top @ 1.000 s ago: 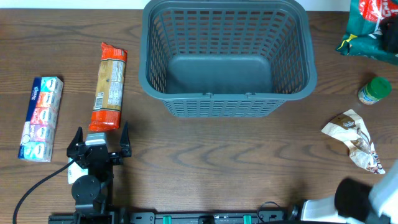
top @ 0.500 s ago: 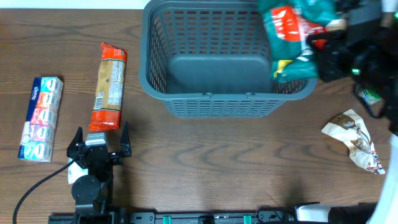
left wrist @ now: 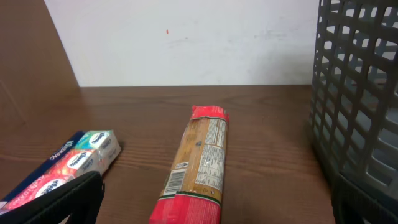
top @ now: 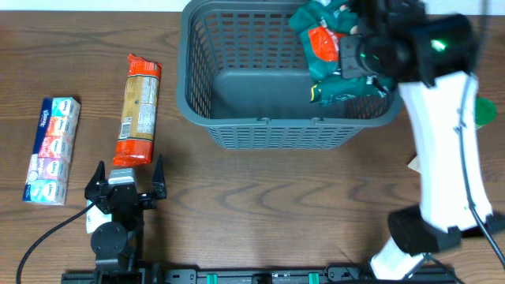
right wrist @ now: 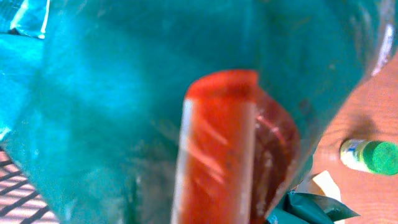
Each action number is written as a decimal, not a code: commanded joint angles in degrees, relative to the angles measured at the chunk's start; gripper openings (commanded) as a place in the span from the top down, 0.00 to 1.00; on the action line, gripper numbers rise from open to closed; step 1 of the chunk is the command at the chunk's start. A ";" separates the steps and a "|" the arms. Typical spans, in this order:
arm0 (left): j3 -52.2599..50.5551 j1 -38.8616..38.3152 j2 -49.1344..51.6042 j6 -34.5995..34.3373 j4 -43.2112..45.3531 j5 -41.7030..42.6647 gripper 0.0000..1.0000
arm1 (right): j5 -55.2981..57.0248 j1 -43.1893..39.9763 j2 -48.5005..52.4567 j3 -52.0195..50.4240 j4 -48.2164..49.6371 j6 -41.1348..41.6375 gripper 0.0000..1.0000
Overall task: Pack container
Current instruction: 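Carry the green bag over the basket and release it inside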
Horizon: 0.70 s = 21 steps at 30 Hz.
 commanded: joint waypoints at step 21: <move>-0.63 -0.24 -0.39 -0.74 0.26 -0.07 0.01 | 2.32 0.52 6.43 1.20 0.33 7.30 0.99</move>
